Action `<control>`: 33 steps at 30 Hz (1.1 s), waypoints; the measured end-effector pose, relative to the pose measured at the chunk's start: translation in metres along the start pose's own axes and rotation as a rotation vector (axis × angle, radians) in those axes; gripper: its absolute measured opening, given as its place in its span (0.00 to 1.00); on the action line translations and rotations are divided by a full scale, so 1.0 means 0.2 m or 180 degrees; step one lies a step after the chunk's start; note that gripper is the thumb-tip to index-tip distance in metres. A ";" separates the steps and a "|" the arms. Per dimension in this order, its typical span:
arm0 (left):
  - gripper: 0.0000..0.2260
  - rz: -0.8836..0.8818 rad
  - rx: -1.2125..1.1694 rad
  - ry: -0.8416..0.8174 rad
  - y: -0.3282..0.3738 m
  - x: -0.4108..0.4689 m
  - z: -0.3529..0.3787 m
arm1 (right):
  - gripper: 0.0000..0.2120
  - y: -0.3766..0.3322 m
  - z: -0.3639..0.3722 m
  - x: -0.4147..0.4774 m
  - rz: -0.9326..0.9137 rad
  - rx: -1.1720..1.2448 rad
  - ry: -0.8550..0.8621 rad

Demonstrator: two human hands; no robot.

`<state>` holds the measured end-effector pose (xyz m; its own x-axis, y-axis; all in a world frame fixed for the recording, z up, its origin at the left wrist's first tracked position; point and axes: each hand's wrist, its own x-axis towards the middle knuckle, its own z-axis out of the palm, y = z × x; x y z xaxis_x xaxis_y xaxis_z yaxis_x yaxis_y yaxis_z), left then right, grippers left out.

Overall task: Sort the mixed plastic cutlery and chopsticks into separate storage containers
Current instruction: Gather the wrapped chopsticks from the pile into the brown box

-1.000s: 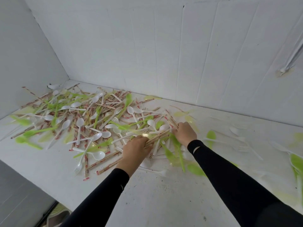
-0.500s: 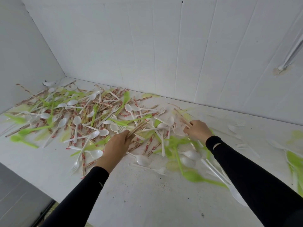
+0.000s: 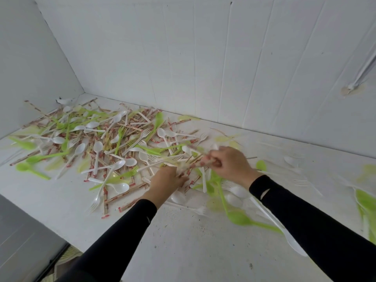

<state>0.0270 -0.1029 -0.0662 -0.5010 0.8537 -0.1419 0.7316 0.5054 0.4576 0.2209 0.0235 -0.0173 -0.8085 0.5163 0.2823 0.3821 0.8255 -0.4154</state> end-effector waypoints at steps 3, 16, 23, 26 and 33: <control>0.13 0.0048 -0.0035 -0.0224 0.02 0.02 0.02 | 0.09 -0.09 0.10 -0.01 -0.0391 -0.0641 -0.0720; 0.11 0.0195 0.1029 0.0047 -0.13 0.00 -0.23 | 0.30 -0.06 0.29 -0.02 -0.0262 -0.0827 -0.1546; 0.19 -0.0034 0.1154 -0.0010 -0.36 -0.16 -0.28 | 0.19 -0.02 0.25 -0.03 -0.0308 -0.1097 -0.1528; 0.18 -0.0154 0.1049 -0.0076 -0.40 -0.21 -0.26 | 0.15 -0.01 0.20 -0.04 -0.0206 -0.0697 -0.0970; 0.07 -0.0043 0.1088 -0.0012 -0.38 -0.29 -0.24 | 0.16 -0.01 0.08 0.00 0.0233 -0.0146 0.0438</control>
<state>-0.0213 -0.1971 -0.0508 -0.5104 0.8469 -0.1494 0.8379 0.5288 0.1350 0.2122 0.0192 -0.0313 -0.7099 0.5994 0.3699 0.4605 0.7923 -0.4001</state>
